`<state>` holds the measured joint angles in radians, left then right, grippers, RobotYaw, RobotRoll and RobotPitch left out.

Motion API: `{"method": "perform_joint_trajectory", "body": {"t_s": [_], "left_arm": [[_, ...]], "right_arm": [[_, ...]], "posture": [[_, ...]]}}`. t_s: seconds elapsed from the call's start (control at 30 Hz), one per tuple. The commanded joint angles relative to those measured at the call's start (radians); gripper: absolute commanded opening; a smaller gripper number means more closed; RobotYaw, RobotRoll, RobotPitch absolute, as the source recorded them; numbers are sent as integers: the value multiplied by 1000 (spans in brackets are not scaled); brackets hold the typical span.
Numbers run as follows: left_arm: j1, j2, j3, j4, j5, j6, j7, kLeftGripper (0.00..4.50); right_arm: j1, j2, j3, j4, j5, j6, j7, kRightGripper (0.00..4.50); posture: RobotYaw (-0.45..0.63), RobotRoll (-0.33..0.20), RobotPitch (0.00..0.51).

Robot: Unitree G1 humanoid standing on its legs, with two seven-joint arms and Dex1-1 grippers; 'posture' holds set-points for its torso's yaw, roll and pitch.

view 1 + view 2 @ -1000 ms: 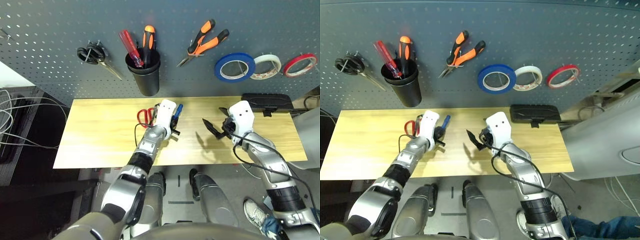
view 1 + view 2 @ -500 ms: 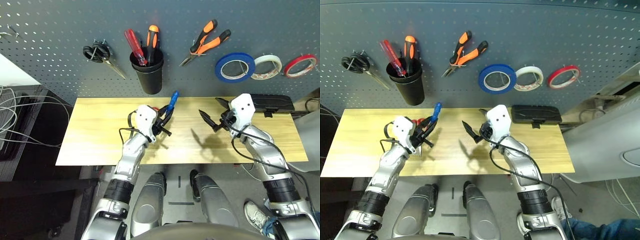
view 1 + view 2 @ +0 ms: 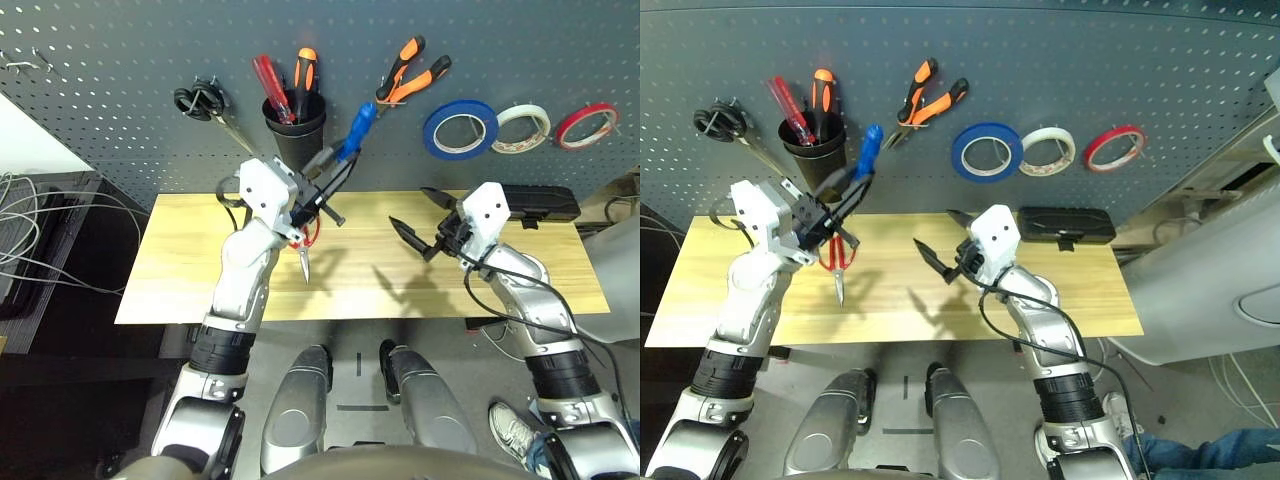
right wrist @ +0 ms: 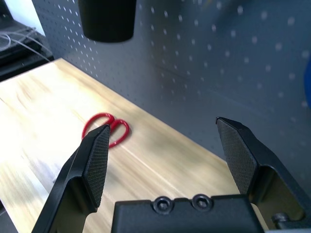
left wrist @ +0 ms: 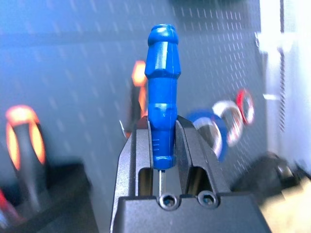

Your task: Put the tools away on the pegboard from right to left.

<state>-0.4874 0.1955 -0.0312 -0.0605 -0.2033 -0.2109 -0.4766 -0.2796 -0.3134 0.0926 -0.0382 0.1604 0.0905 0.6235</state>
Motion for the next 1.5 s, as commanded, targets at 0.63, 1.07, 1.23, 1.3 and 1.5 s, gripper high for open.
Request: {"method": "perform_joint_trajectory", "body": {"t_s": [0.63, 1.07, 1.23, 1.3, 1.5], "left_arm": [[-206, -36, 119, 88, -28, 36, 161, 544], [-191, 7, 67, 181, 3, 60, 83, 1565], [-161, 58, 50, 45, -77, 131, -27, 3219], [-148, 74, 42, -9, -117, 176, -67, 3911], [-102, 165, -43, -159, -179, 350, -198, 4459]], "right_arm": [[-54, 47, 6, 16, 3, -39, -35, 4500], [-37, 51, 7, -10, -2, -29, -40, 4500], [-15, 46, 8, -18, -3, -27, -38, 4500], [-10, 44, 7, -20, -3, -26, -38, 4500], [18, 26, 8, -26, 0, -25, -26, 4500]], "posture": [[72, 0, 236], [61, 0, 243], [65, 0, 250], [65, 0, 252], [65, 0, 258]]}}
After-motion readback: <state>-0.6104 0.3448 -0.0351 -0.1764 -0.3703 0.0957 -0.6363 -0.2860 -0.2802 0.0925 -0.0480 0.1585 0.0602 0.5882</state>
